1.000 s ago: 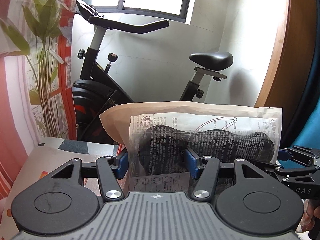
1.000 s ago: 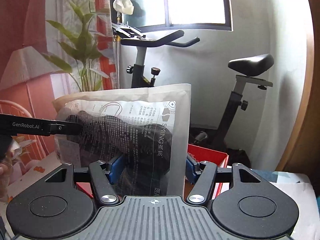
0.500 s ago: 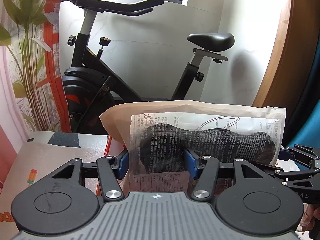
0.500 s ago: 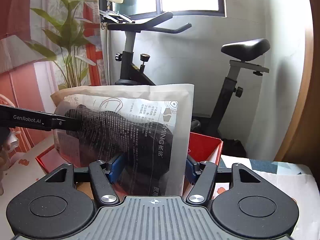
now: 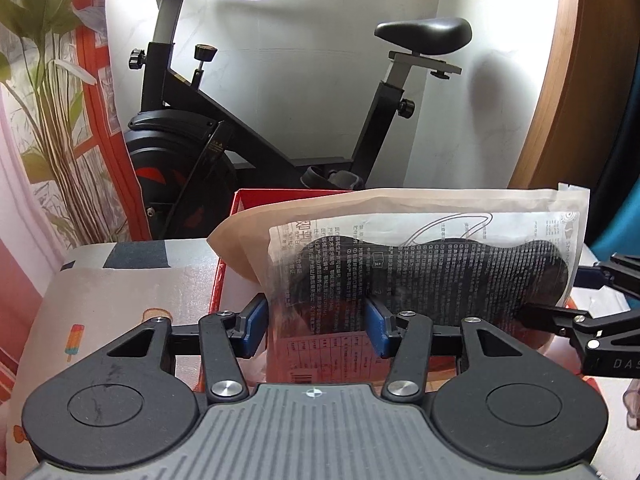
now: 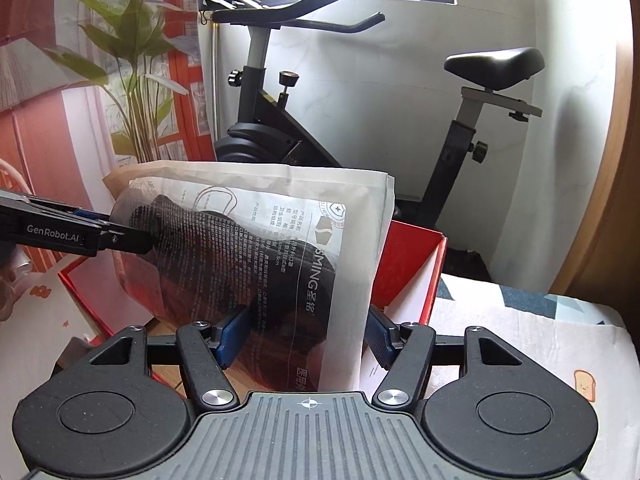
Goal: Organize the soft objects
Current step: 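Carry the clear plastic bag with the left gripper over the red box, then lower the bag into the red box and open the left gripper, then move the left gripper back to the green velvet sachet on the table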
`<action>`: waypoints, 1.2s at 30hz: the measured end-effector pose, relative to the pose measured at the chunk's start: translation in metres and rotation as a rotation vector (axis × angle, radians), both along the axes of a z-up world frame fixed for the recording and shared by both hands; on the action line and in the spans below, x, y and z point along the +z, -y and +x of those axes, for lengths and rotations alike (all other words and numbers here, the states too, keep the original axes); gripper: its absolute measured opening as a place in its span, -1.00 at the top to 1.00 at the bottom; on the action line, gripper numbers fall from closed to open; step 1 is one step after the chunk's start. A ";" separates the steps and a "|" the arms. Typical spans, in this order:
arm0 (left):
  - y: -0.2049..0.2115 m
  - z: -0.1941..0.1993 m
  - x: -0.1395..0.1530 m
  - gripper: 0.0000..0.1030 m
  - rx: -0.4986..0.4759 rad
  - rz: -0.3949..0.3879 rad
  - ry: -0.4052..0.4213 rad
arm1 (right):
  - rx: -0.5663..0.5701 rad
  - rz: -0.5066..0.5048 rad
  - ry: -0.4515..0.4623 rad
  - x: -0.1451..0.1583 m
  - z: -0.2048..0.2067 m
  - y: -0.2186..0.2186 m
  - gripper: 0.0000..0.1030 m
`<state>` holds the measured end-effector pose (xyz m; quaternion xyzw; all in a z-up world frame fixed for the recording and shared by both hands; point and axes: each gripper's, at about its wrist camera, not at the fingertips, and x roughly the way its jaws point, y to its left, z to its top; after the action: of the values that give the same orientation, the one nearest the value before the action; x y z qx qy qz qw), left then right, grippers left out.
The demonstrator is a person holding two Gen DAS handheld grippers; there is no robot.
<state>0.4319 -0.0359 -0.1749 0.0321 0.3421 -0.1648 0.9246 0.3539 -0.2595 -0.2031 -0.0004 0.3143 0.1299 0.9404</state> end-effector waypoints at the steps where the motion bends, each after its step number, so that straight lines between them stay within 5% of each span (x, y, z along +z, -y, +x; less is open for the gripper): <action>1: 0.000 0.000 -0.001 -0.05 -0.003 0.015 -0.002 | -0.010 -0.018 -0.007 0.000 0.001 -0.001 -0.22; 5: -0.003 0.002 -0.003 -0.05 0.005 0.059 -0.008 | -0.038 -0.037 -0.013 0.000 0.001 0.002 -0.32; 17: -0.013 -0.011 0.007 -0.12 0.053 0.013 0.025 | -0.076 -0.034 0.009 0.006 -0.010 0.008 -0.32; 22: -0.015 -0.032 0.012 -0.64 0.055 0.031 0.078 | -0.077 0.015 0.029 0.013 -0.024 0.010 -0.36; 25: -0.017 -0.048 0.016 -0.90 0.060 0.037 0.122 | -0.062 0.023 0.046 0.016 -0.036 0.007 -0.75; 29: -0.026 -0.073 0.023 -0.99 0.075 0.023 0.172 | -0.058 0.022 0.086 0.022 -0.057 -0.001 -0.99; 36: -0.038 -0.113 0.028 -1.00 0.096 0.003 0.180 | -0.062 0.073 0.122 0.030 -0.094 -0.008 -0.99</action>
<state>0.3186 0.0021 -0.1473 0.0318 0.2592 -0.1162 0.9583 0.2599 -0.2516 -0.1729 0.0357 0.2513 0.1120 0.9607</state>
